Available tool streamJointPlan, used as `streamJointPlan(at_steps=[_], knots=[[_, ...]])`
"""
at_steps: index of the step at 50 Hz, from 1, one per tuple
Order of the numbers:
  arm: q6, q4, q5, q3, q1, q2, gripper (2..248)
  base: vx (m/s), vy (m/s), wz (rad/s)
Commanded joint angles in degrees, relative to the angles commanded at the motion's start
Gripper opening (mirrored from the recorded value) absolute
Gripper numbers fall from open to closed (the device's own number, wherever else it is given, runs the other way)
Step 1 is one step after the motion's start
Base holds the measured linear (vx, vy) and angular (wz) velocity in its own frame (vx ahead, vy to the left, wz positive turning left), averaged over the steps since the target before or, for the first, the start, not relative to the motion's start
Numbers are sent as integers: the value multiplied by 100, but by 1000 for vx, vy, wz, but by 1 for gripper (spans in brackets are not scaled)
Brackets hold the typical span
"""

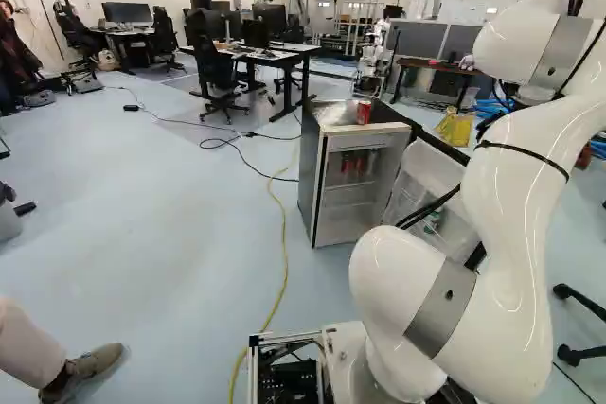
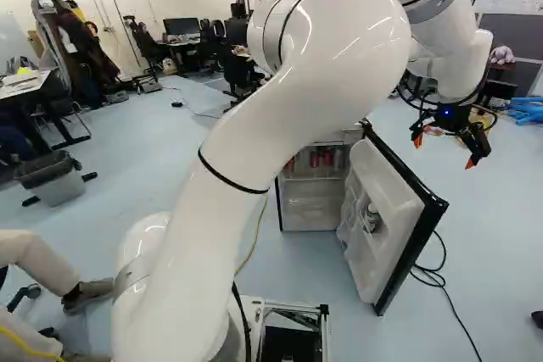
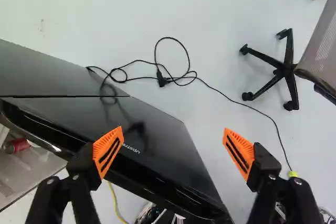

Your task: Grab a drink from the fridge

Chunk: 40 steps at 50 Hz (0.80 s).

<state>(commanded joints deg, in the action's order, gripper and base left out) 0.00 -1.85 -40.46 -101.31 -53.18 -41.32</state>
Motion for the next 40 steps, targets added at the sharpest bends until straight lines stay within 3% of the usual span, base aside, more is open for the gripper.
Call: streamJointPlan(at_steps=[40], knots=[[0, 0, 0, -109, -1, -387, 247, 0, 0, 0]])
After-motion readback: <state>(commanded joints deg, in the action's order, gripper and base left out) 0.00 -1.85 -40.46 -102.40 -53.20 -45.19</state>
